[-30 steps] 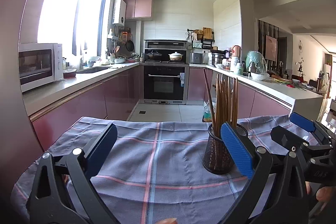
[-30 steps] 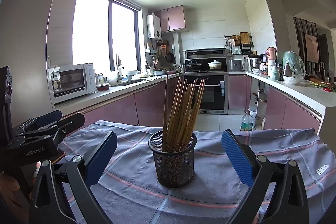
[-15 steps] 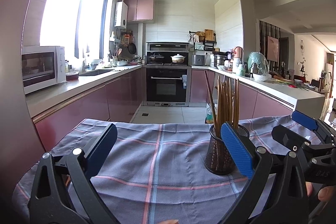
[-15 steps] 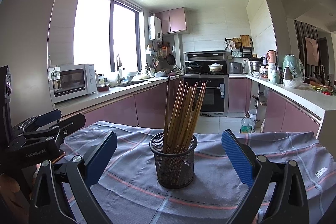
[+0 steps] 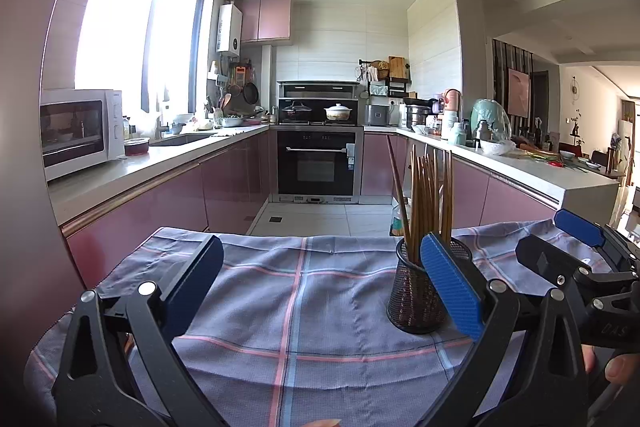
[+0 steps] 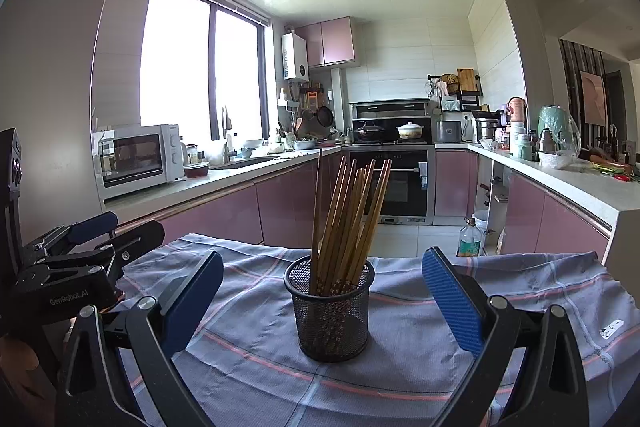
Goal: Organize utensils
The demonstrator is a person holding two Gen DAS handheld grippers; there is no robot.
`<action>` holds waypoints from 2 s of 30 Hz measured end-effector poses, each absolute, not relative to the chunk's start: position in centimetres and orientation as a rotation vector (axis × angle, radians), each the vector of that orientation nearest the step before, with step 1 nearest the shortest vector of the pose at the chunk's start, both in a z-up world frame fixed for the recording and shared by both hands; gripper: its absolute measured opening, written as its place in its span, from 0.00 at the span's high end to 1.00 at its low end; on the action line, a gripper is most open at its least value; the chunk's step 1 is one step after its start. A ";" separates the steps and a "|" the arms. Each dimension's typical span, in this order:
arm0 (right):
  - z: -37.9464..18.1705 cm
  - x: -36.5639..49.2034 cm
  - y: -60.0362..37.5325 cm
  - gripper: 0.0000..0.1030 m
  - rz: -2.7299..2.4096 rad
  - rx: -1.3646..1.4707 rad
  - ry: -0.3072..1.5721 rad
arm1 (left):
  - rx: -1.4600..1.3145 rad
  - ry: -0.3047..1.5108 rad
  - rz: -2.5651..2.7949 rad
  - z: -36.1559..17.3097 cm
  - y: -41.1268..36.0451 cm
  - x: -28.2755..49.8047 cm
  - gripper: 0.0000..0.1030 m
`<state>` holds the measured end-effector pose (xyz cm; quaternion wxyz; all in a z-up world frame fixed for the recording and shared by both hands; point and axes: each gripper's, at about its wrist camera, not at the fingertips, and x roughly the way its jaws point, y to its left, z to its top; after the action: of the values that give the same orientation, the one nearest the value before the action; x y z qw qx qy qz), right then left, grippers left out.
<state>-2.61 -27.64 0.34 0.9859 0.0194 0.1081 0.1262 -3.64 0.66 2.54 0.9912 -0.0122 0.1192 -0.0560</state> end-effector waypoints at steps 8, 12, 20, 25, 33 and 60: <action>0.4 -2.6 -27.6 0.07 0.254 0.041 0.217 | -0.025 0.241 -0.116 2.6 0.6 -3.8 0.06; 0.4 -2.6 -27.6 0.07 0.253 0.040 0.214 | -0.026 0.240 -0.117 2.6 0.6 -3.9 0.06; 0.4 -2.6 -27.6 0.07 0.255 0.041 0.217 | -0.030 0.251 -0.113 2.6 0.6 -3.8 0.06; 0.4 -2.6 -27.6 0.07 0.256 0.041 0.216 | -0.031 0.253 -0.112 2.6 0.7 -3.6 0.06; 0.4 -2.6 -27.7 0.07 0.258 0.044 0.215 | -0.029 0.254 -0.110 2.6 0.6 -3.6 0.06; 0.4 -2.1 -28.0 0.07 0.264 0.047 0.221 | -0.030 0.254 -0.110 2.6 0.6 -3.5 0.06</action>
<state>-2.06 -27.97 0.42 0.9850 0.0233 0.1097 0.1313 -3.54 0.60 2.62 0.9903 -0.0148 0.1267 -0.0551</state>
